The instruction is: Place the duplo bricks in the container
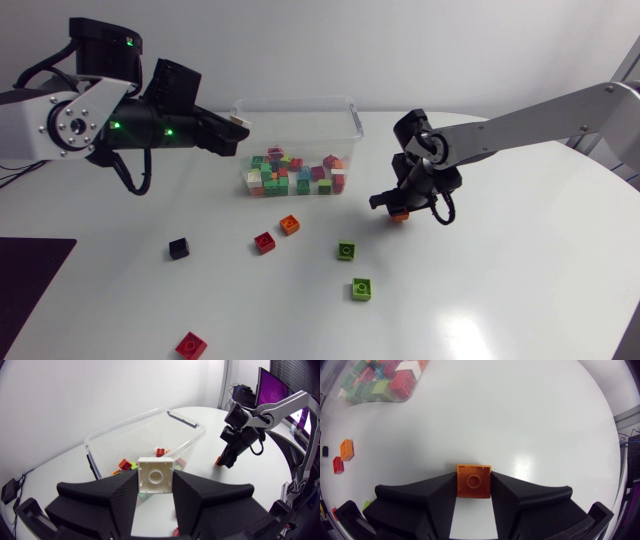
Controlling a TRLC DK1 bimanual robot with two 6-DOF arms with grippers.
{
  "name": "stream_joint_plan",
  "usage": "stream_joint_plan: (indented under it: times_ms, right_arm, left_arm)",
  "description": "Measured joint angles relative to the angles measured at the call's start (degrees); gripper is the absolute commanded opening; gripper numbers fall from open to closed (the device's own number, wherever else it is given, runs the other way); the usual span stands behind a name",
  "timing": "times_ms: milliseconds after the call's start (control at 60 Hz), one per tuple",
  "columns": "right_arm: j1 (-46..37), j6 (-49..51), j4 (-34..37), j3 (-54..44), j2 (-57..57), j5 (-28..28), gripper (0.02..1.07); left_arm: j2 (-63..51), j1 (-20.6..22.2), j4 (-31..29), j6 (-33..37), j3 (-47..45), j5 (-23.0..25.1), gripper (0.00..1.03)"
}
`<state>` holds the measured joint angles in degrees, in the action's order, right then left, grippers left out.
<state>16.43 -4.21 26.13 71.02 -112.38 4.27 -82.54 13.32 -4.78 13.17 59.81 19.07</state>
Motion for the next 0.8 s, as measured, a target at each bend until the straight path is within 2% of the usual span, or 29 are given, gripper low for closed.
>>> stream_joint_plan:
  times_ms: [283,583,667,750,800]
  right_arm:
    - [0.13,1.05,2.08,-0.2,9.75,0.02,0.34]
    - [4.87,1.49,3.67,2.93,14.49,-0.79,0.34]
    - [6.08,1.7,3.74,4.68,15.78,-1.01,0.34]
    - [7.02,1.9,3.76,6.69,16.52,-1.05,0.34]
    - [7.69,2.12,3.82,8.07,16.72,-1.03,0.34]
  left_arm:
    - [-10.27,0.09,2.14,-2.91,10.29,-0.04,0.2]
    - [-21.05,0.83,-0.61,-4.2,21.29,-2.86,0.26]
    - [-23.26,0.66,-2.29,-4.2,23.85,-3.34,0.5]
    - [-23.76,0.55,-3.39,-3.87,24.26,-4.22,0.86]
    - [-23.76,0.55,-4.17,-3.17,24.26,-4.44,0.97]
